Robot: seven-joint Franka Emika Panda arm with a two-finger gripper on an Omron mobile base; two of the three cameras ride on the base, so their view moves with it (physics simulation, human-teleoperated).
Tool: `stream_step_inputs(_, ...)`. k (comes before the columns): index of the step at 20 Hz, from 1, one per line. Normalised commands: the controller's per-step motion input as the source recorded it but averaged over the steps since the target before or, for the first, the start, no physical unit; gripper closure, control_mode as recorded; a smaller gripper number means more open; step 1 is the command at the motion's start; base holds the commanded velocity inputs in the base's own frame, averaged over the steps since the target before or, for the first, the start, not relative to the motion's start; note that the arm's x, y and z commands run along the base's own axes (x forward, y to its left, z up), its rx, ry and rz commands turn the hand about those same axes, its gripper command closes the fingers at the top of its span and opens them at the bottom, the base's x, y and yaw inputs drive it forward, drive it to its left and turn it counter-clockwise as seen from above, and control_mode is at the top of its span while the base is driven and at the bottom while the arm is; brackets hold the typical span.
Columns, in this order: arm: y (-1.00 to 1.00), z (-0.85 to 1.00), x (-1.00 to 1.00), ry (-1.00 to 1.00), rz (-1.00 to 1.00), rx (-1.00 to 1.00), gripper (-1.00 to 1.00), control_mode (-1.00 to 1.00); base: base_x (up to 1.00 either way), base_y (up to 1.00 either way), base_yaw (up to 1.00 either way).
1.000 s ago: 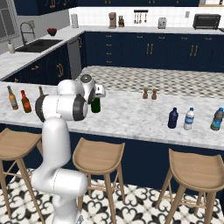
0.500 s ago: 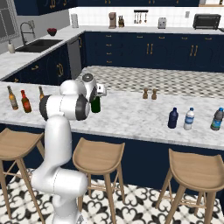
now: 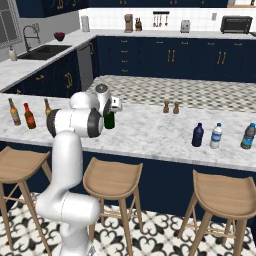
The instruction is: Move the plastic bottles in the middle to the plastics group, and the glass bottles in the middle to the glass group.
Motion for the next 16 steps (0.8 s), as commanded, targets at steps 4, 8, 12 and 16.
stream_step_inputs(4,0.00,-0.13,0.03,0.05,0.00,0.00,-1.00,-1.00,0.00,0.00,0.00)
stream_step_inputs(8,0.00,-0.11,0.00,0.03,0.00,0.00,-1.00,-1.00,0.00,0.00,0.00)
stream_step_inputs(12,0.00,-0.05,0.02,0.02,0.00,0.00,-1.00,-1.00,0.00,0.00,0.00)
stream_step_inputs(16,0.00,-0.01,0.00,0.00,0.00,0.00,-1.00,-1.00,0.00,0.00,0.00)
